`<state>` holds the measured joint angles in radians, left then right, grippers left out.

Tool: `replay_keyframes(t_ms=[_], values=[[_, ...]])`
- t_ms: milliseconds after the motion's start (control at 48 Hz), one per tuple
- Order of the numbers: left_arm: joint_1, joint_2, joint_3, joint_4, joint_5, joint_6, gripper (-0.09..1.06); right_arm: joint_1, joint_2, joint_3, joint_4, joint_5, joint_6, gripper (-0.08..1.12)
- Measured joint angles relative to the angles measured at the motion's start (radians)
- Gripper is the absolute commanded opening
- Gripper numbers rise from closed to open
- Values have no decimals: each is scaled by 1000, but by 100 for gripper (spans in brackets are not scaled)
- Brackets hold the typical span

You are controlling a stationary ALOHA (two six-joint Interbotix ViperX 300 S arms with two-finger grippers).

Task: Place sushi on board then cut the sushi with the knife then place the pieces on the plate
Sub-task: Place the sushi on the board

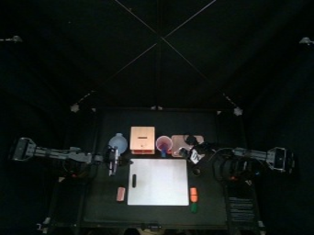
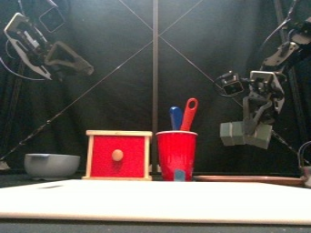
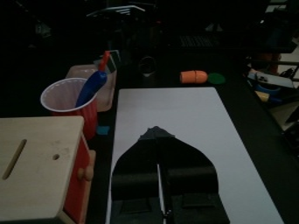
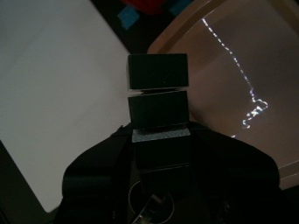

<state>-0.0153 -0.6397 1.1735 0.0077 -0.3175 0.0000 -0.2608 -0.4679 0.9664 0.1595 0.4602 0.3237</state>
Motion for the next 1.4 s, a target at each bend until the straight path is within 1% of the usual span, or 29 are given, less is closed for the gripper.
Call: replay_keyframes(t_ms=[250,354,500,625,792,958,1188,1396], values=[[0,0,0,0,2,0,-3,193,0,-26,-298,14,476,54],[0,-2,0,-2,2,0,-3,275,8,-40,-437,55,707,54],[0,0,-2,0,0,0,-3,388,44,-74,-604,144,962,54],[0,0,0,-2,2,0,-3,468,89,-117,-699,204,1157,54],[0,0,0,0,2,-2,-3,563,196,-181,-782,261,1390,54],[2,0,3,0,0,0,-3,630,327,-284,-845,348,1551,54],[2,-12,12,0,8,2,-3,681,497,-454,-842,451,1726,54],[2,-15,28,0,15,2,-3,676,632,-604,-834,515,1805,54]])
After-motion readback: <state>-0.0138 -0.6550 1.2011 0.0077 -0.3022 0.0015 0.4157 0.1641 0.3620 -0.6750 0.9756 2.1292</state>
